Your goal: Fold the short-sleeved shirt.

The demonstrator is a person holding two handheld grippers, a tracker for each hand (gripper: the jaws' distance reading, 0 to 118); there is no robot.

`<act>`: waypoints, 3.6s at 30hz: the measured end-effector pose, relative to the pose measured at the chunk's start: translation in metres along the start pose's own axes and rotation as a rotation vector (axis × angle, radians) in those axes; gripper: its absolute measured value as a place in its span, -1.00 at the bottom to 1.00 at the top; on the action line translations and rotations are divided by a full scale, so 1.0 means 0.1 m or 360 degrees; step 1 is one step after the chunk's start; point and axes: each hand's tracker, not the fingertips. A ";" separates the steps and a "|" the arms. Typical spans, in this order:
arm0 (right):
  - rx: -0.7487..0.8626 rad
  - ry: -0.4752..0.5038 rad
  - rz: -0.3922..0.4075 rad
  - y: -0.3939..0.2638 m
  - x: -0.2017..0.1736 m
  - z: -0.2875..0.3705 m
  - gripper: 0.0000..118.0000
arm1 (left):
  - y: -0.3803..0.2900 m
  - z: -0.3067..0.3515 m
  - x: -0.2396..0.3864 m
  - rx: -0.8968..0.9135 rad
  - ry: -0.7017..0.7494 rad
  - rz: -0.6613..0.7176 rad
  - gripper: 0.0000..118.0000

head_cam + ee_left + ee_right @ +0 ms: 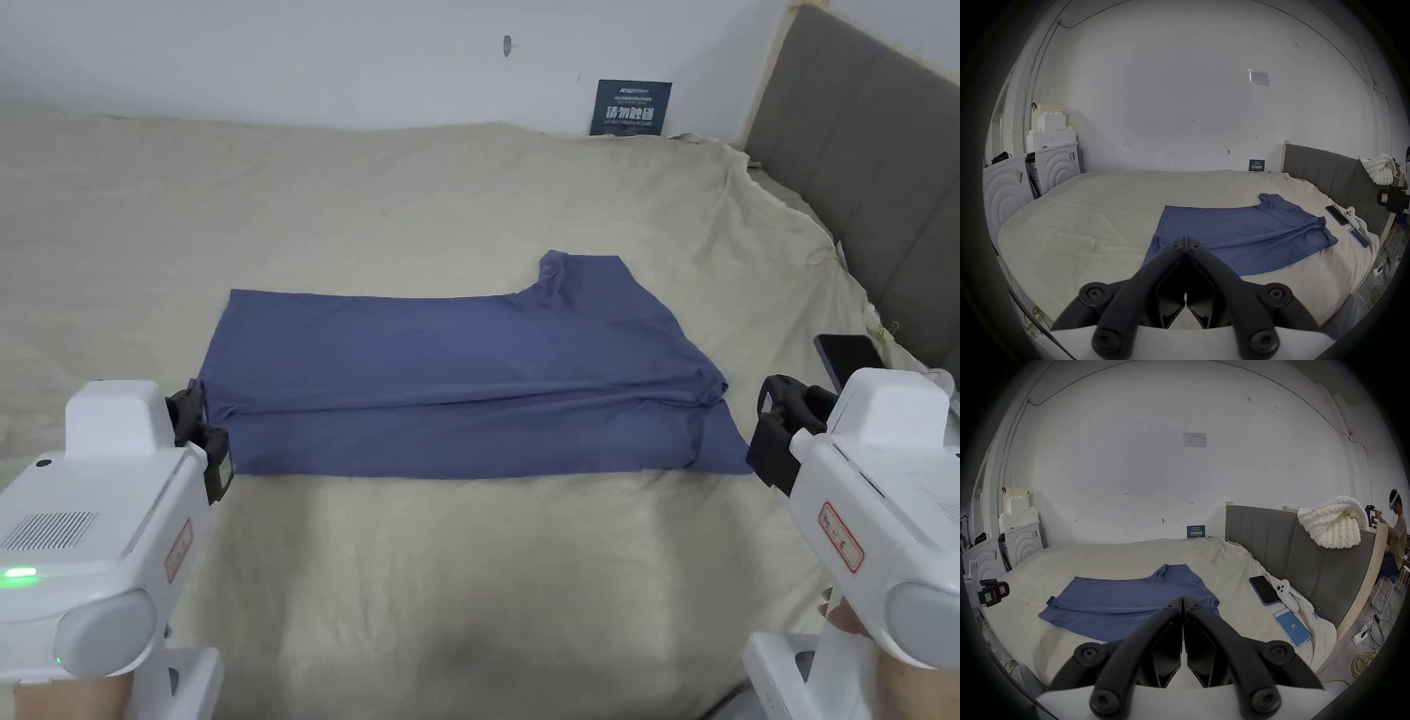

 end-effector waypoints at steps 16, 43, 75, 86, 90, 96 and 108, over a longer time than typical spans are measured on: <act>-0.0082 0.0090 0.0083 0.05 -0.16 -0.23 -1.00 | 0.28 -1.48 -0.63 -0.0679 0.0054 0.0345 1.00; -0.0315 0.0046 0.0104 0.25 0.01 -0.88 -1.00 | -0.11 -2.04 -0.82 -0.1100 0.0051 0.0361 -1.00; -0.1444 -0.0156 -0.0223 -0.37 0.76 -2.70 -0.88 | -0.07 -1.89 -0.91 -0.0973 0.0138 0.0588 -1.00; -0.1179 0.0079 -0.0306 0.36 0.98 -1.76 -0.88 | 0.27 -1.28 -1.06 -0.0833 0.0093 0.0612 -1.00; -0.1162 0.0095 -0.0326 0.14 1.05 -1.29 -0.88 | 0.06 -0.81 -1.14 -0.0808 0.0087 0.0623 -1.00; -0.1285 0.0012 -0.0313 -0.51 1.05 -0.96 -0.88 | -0.67 -0.43 -1.09 -0.0969 0.0128 0.0620 -1.00; -0.1132 -0.0168 -0.0147 -0.42 1.05 -0.79 0.86 | -0.53 -0.26 -1.24 -0.0848 0.0380 0.0552 1.00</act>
